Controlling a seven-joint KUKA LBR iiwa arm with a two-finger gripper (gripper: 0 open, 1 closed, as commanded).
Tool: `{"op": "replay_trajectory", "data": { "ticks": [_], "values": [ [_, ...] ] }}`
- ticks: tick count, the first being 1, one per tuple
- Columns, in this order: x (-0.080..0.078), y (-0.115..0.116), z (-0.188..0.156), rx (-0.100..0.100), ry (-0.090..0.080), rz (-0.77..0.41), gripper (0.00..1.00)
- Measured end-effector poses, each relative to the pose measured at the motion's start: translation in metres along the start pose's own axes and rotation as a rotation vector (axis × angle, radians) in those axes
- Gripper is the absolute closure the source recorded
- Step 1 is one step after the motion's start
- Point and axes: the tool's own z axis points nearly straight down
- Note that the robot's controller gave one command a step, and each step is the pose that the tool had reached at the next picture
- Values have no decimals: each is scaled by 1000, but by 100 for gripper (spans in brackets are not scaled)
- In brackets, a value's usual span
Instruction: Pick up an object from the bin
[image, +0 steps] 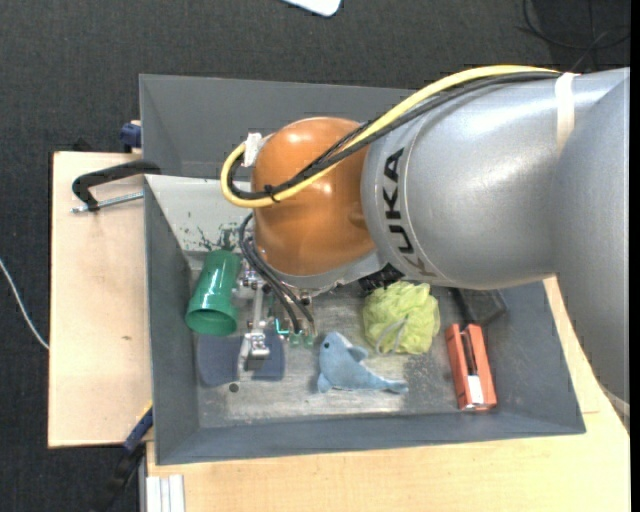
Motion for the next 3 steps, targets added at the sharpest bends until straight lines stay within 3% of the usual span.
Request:
{"op": "replay_trajectory", "data": {
  "ticks": [1,2,3],
  "values": [
    [-2,-1,-4,-2,-7,3,0],
    [-14,-11,122,-7,-14,83,100],
    [-14,-11,123,-7,-14,84,100]
  ]
}}
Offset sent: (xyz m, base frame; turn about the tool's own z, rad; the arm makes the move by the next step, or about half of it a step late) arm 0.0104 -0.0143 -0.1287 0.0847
